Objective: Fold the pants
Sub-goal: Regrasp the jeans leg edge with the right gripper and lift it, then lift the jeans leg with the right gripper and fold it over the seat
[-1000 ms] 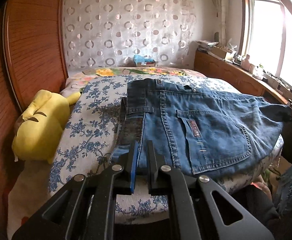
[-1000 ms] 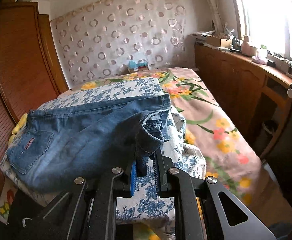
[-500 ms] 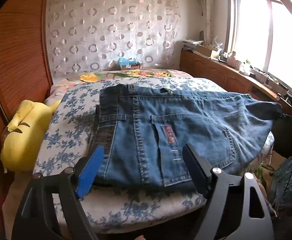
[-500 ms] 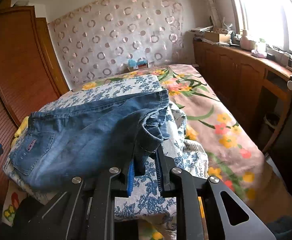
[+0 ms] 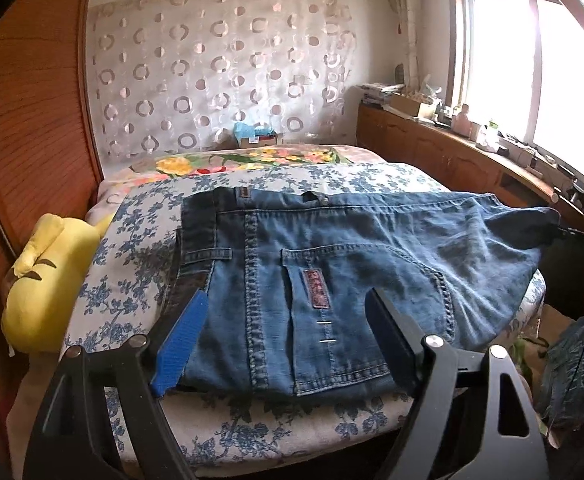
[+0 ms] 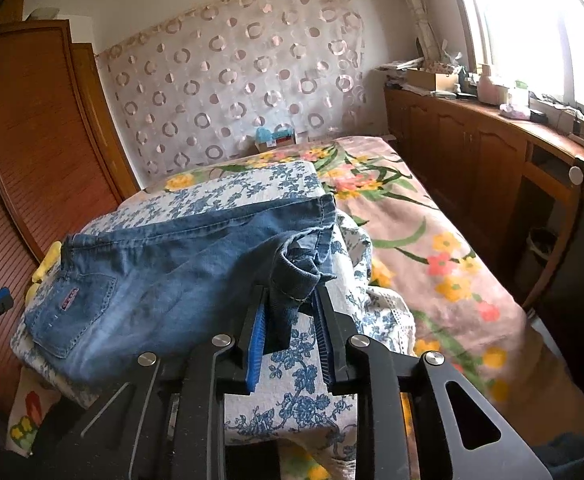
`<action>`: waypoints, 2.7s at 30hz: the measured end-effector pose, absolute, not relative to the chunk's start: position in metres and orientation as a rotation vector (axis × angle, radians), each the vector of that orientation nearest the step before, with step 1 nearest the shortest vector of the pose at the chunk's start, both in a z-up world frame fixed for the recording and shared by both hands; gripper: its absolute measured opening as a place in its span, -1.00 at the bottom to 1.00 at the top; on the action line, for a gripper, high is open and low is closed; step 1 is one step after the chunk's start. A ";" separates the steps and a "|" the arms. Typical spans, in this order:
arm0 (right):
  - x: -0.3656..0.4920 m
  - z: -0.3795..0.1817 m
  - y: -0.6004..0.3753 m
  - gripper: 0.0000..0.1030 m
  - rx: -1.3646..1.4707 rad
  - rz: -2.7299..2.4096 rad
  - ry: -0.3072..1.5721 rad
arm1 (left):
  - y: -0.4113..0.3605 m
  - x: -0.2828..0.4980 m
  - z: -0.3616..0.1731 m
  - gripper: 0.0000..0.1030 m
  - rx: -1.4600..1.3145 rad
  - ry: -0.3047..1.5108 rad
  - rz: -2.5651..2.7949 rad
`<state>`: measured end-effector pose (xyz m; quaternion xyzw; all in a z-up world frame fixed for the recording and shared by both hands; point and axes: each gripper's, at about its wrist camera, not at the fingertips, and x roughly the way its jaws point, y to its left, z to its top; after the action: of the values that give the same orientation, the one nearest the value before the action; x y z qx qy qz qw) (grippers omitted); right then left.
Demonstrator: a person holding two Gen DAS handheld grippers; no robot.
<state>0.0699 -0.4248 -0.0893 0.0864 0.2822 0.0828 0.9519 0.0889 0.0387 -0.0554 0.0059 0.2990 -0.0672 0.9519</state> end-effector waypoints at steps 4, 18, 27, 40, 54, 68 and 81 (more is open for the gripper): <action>0.073 -0.088 -0.424 -0.48 0.175 0.162 0.580 | 0.029 0.087 -0.053 0.58 0.020 0.602 -0.147; 0.075 -0.085 -0.415 -0.35 0.144 0.162 0.557 | 0.019 0.084 -0.058 0.58 0.029 0.605 -0.165; 0.072 -0.078 -0.408 -0.88 0.098 0.182 0.513 | 0.016 0.082 -0.059 0.58 0.039 0.605 -0.161; 0.081 -0.030 -0.348 -0.90 0.051 0.364 0.409 | 0.031 0.070 -0.048 0.58 0.014 0.569 -0.137; 0.103 0.005 -0.229 -0.90 -0.047 0.720 0.379 | 0.076 0.054 -0.050 0.58 -0.041 0.562 -0.061; 0.127 -0.021 -0.222 -0.14 -0.148 0.646 0.497 | 0.058 0.067 -0.066 0.58 -0.042 0.591 -0.115; 0.125 -0.046 -0.212 -0.14 -0.072 0.558 0.603 | 0.046 0.105 -0.077 0.40 -0.034 0.615 -0.189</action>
<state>0.1252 -0.2118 -0.0458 -0.0351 0.2930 0.2713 0.9161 0.1045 0.0462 -0.0770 -0.0165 0.3022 -0.0931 0.9485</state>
